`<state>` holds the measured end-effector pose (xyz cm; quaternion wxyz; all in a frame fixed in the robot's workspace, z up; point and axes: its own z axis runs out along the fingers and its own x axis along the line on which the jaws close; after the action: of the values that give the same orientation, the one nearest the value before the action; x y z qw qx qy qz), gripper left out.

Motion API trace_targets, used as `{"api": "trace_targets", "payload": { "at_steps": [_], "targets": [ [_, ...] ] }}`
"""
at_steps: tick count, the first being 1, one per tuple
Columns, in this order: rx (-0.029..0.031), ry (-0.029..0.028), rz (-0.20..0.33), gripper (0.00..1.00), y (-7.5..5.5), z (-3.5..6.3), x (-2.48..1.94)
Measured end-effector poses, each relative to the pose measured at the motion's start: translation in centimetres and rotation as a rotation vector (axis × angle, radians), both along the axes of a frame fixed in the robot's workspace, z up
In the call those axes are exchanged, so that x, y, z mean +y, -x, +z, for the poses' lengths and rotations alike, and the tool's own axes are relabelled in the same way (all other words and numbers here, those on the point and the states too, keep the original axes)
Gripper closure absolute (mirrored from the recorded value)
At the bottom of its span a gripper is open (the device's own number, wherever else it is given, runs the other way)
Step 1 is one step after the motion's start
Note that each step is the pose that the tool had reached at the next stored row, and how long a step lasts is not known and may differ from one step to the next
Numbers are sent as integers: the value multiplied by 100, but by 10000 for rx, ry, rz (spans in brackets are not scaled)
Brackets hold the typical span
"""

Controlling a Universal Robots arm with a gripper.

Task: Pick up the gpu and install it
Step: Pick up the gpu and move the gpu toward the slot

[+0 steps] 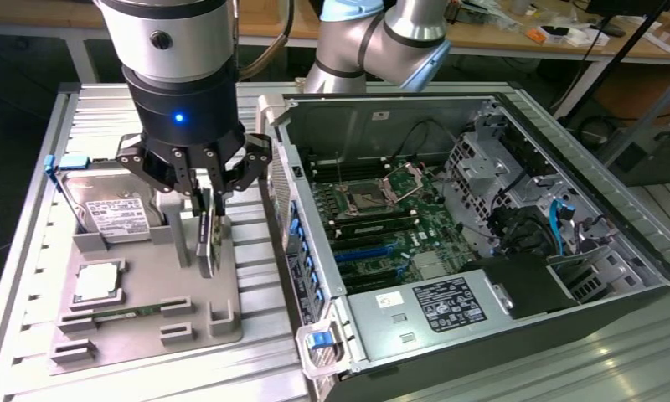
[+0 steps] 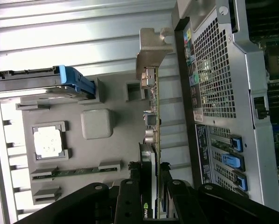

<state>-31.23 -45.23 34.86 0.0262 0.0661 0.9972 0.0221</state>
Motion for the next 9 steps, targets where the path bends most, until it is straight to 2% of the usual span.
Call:
{"api": "trace_targets", "payload": {
  "at_steps": [9],
  "targets": [
    [1, 1, -7, 73, 0, 33, 0]
  ]
}}
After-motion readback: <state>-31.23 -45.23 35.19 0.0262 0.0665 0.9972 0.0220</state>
